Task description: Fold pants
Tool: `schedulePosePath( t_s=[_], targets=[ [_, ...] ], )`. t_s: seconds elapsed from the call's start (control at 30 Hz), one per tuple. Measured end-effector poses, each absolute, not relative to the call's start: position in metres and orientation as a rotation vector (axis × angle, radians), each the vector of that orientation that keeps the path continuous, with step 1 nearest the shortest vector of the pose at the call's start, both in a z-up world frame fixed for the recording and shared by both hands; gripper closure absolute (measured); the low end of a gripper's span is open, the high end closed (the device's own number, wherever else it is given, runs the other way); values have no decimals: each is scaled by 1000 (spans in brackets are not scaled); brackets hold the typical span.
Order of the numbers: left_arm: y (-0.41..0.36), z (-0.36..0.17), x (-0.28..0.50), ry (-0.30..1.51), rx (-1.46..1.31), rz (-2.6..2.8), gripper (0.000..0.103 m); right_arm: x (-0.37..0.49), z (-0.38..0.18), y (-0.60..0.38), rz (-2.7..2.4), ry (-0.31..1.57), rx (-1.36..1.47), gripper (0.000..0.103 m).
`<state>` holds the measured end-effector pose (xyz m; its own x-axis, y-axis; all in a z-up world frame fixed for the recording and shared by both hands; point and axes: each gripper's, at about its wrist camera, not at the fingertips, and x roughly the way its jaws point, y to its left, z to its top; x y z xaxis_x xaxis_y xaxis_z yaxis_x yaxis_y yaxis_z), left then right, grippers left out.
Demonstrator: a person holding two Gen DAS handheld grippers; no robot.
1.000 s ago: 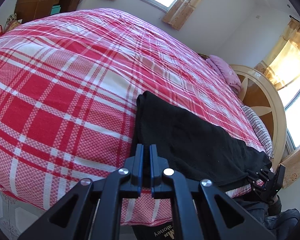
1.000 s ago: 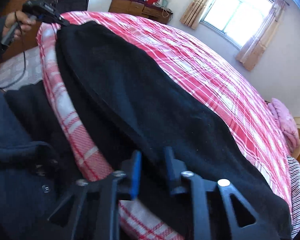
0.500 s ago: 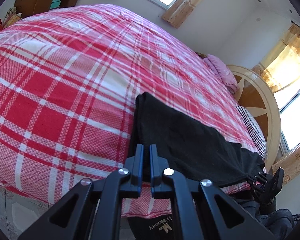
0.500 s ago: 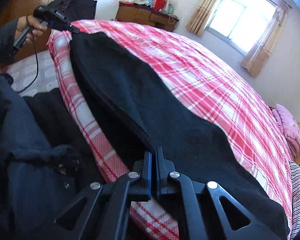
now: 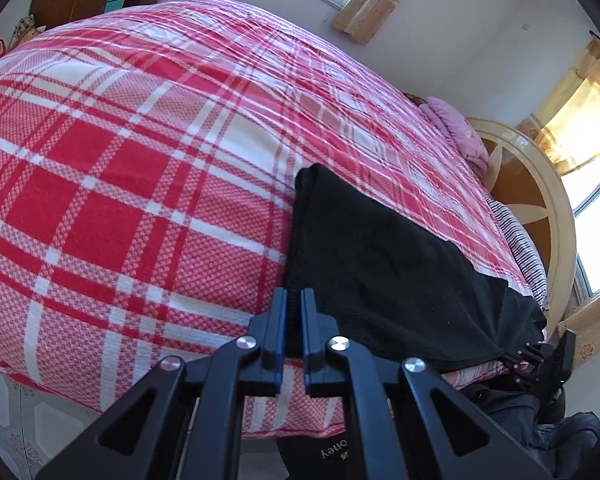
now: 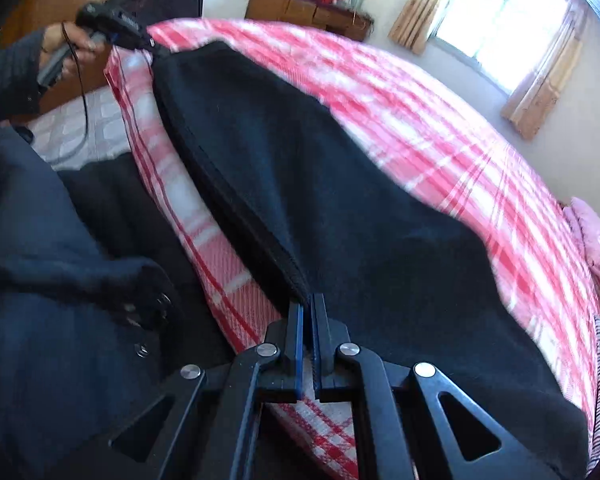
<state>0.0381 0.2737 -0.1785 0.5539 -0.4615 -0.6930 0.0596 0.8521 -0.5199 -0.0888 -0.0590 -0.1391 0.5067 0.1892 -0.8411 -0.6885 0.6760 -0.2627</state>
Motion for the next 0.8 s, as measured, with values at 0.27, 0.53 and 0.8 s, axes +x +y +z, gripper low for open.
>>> schedulePosePath(
  t_s=[0.27,0.53,0.8],
  targets=[
    [277,-163,34,934,-320,-226,78,-93,-128,-73,581,889,-635,78],
    [256,-123,32,831,-268,-249,75,-87,-103,-115,480,865,-504,77],
    [105,-112,52,865,-87,-589,63,-94,-71,-204,248,822,-314,77]
  ],
)
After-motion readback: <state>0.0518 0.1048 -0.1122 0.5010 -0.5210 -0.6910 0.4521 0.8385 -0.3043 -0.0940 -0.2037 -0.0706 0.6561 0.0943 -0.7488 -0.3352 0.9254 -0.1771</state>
